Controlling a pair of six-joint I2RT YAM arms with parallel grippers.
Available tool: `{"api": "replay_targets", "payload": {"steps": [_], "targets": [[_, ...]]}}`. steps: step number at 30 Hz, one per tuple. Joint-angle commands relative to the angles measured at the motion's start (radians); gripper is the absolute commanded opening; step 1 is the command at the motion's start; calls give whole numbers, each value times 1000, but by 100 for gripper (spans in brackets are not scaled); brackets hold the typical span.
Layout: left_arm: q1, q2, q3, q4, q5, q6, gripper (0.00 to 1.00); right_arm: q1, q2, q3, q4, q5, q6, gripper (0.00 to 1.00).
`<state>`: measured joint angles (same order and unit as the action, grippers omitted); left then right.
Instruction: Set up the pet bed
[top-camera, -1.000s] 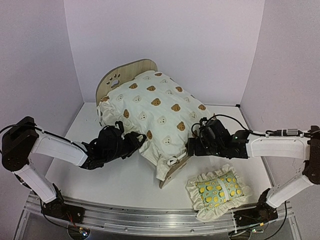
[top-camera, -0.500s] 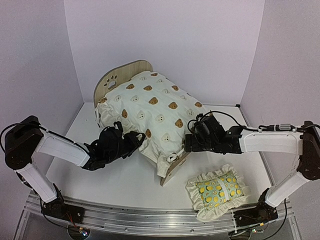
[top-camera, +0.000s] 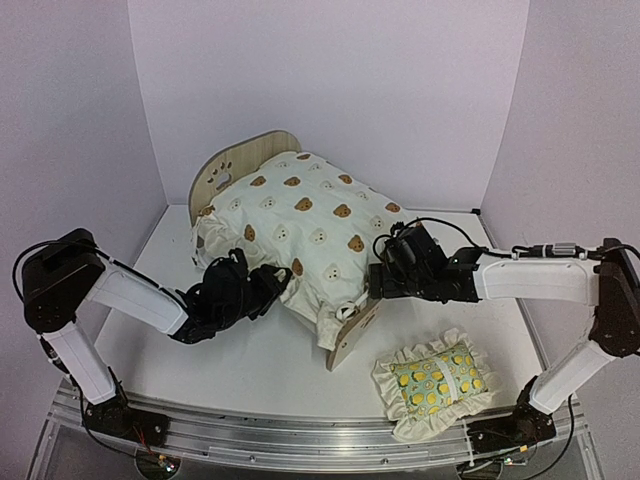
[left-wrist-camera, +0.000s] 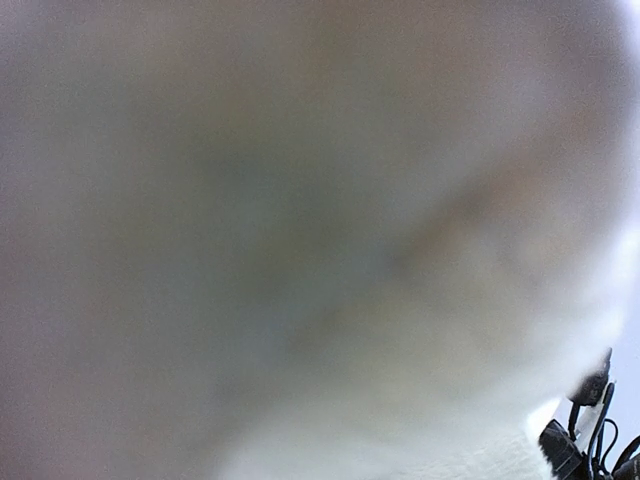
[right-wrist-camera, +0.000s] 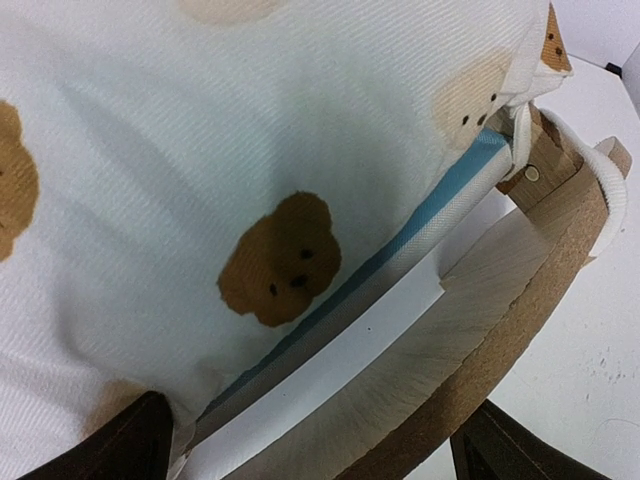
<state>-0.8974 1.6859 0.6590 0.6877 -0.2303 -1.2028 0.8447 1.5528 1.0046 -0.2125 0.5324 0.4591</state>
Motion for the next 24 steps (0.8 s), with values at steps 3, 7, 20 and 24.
{"api": "replay_targets", "payload": {"steps": [3, 7, 20, 24], "targets": [[-67, 64, 8, -27, 42, 566, 0, 30, 36, 37, 116, -104, -84, 96], [-64, 92, 3, 0, 39, 561, 0, 30, 37, 31, 116, -111, -80, 96], [-39, 187, 7, 56, 51, 574, 0, 30, 29, -4, 116, -133, -53, 95], [-38, 209, 7, 73, 59, 561, 0, 31, 35, 0, 116, -143, -52, 95]]}}
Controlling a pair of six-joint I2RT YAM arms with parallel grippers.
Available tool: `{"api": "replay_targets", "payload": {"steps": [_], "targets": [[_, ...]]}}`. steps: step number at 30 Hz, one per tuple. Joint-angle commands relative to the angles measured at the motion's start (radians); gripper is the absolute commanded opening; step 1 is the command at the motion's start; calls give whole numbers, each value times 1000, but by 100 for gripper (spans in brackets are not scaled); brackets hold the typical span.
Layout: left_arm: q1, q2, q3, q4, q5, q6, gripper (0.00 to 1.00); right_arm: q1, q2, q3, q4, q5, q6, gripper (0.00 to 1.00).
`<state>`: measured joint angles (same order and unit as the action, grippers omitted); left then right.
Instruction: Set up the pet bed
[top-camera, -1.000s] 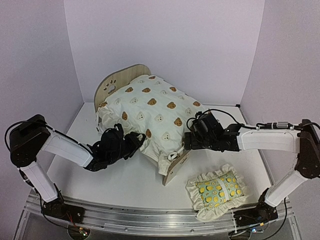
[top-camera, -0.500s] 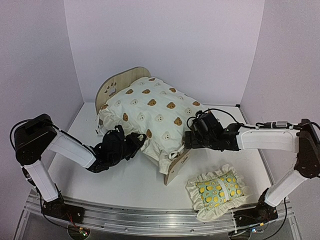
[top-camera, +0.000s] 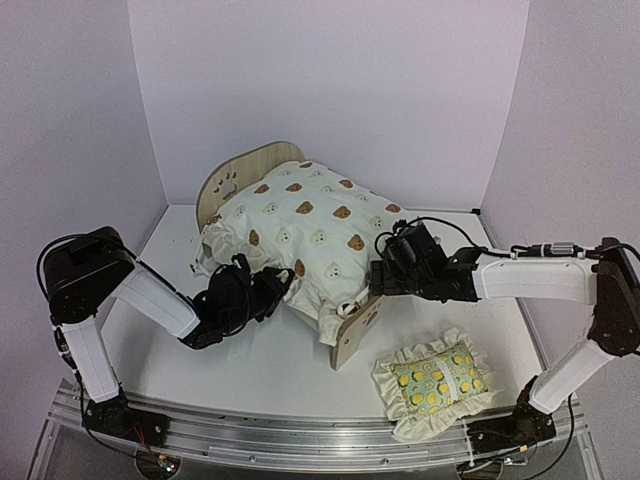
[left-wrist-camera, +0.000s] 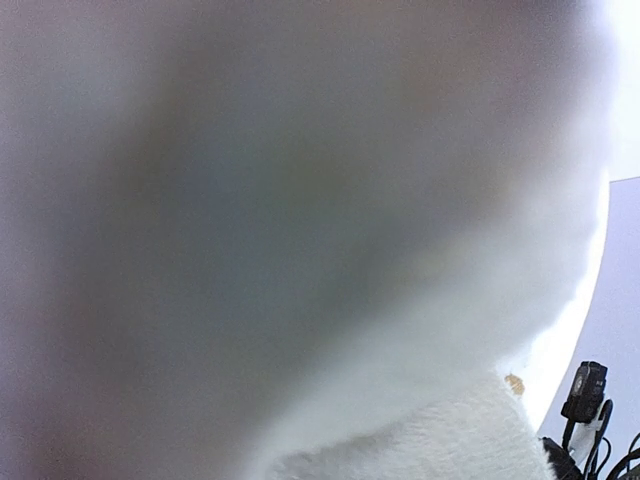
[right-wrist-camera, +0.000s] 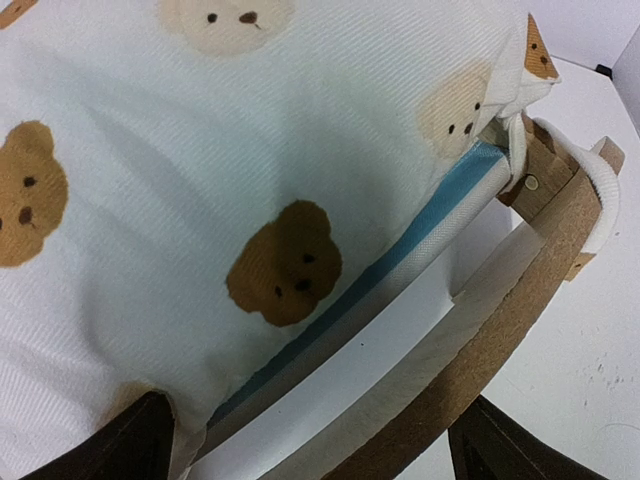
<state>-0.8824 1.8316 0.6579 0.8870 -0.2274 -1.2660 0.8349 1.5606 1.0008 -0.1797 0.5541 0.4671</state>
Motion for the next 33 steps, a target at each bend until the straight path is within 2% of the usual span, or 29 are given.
{"api": "replay_targets", "payload": {"steps": [1, 8, 14, 17, 24, 28, 33], "targets": [[-53, 69, 9, -124, 59, 619, 0, 40, 30, 6, 84, -167, -60, 95], [-53, 77, 2, -117, 85, 602, 2, 40, 28, 20, 77, -191, -60, 95], [-53, -9, -10, -234, 43, 632, 49, 41, -21, 98, -48, -225, -80, 96], [-53, -52, -31, -260, 39, 646, 66, 41, -53, 109, -81, -244, -76, 97], [-54, -144, -54, -364, 62, 659, 99, 41, -114, 140, -147, -267, -79, 98], [-54, -216, -52, -472, 97, 669, 100, 42, -158, 163, -194, -313, -52, 98], [-53, -390, -19, -788, 140, 700, 100, 63, -230, 164, -251, -407, 38, 98]]}}
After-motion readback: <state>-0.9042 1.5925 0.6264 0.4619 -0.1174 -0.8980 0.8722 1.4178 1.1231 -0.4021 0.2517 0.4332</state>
